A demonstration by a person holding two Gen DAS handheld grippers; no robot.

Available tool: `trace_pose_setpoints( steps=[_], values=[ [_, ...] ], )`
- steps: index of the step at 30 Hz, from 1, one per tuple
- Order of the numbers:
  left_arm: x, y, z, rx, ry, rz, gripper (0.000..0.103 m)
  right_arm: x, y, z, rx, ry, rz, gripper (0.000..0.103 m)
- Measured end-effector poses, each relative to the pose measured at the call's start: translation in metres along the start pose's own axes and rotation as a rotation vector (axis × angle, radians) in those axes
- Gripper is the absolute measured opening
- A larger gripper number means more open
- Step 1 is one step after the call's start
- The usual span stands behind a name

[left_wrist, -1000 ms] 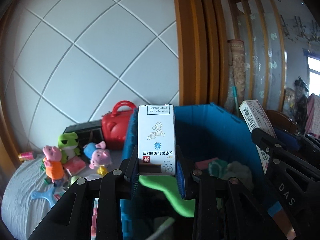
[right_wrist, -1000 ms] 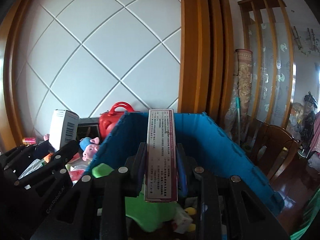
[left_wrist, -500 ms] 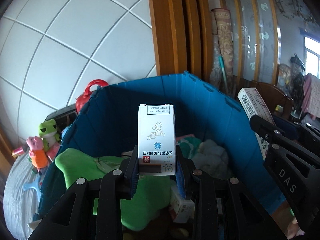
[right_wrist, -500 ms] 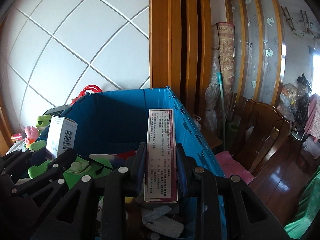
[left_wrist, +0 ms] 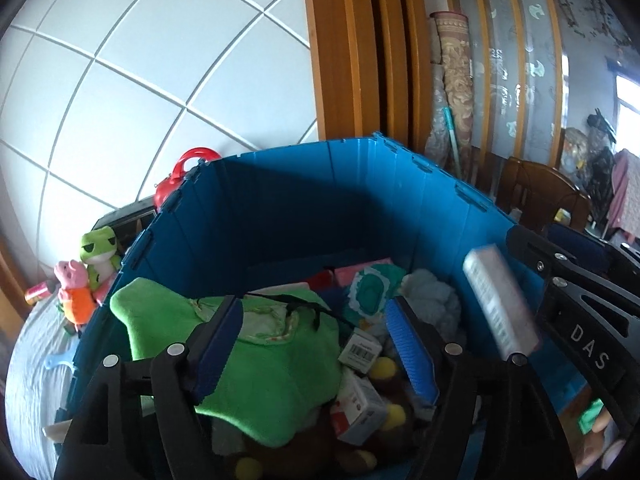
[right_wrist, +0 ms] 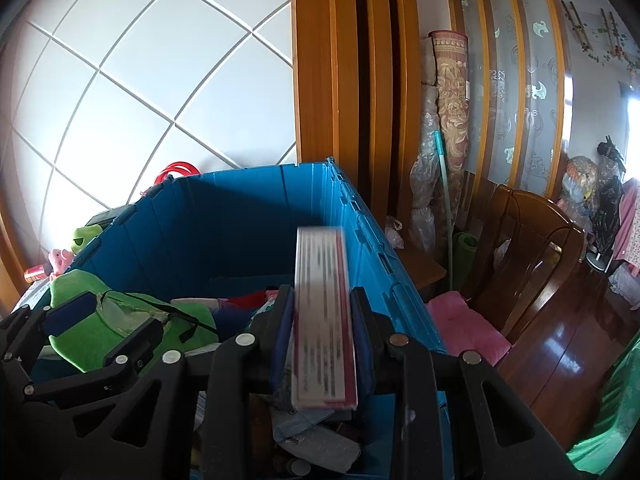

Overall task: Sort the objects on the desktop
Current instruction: 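Open both tools inside the blue bin to drop the two boxes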

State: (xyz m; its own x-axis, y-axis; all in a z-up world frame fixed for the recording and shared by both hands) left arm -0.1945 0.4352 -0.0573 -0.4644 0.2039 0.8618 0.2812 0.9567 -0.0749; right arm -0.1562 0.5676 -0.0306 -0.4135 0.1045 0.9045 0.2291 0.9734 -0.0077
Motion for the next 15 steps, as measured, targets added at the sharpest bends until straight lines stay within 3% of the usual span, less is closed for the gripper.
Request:
trace_pose_setpoints(
  steps=[2, 4, 6, 8, 15],
  values=[
    [0.000, -0.002, 0.000, 0.002, 0.000, -0.007, 0.076, 0.001, 0.001, -0.002, -0.007, 0.008, -0.002, 0.074],
    [-0.001, -0.004, 0.000, 0.002, 0.001, -0.012, 0.076, 0.003, 0.001, -0.004, -0.012, 0.021, -0.002, 0.088],
    [0.000, -0.005, 0.000, 0.004, 0.002, -0.015, 0.076, 0.005, 0.002, -0.007, -0.016, 0.029, 0.001, 0.091],
    [0.000, -0.006, -0.001, 0.006, 0.005, -0.017, 0.076, 0.006, 0.003, -0.009, -0.019, 0.036, 0.005, 0.103],
    [0.003, -0.019, -0.006, 0.016, 0.018, -0.025, 0.079, 0.012, 0.003, -0.015, -0.028, 0.055, 0.005, 0.103]
  ],
)
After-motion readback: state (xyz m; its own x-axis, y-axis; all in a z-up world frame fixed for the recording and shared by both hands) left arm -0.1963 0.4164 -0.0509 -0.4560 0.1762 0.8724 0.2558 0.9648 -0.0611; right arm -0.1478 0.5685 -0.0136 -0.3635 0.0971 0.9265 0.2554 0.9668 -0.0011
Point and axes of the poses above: each gripper's, at about its wrist camera, not at the fingertips, and z roughly the way its jaws point, y to its right, x to its top, the point moved 8 cm from there along z, roughly the way its jaws point, and after that the axes turned 4 degrees about y, right-handed, at the moved point
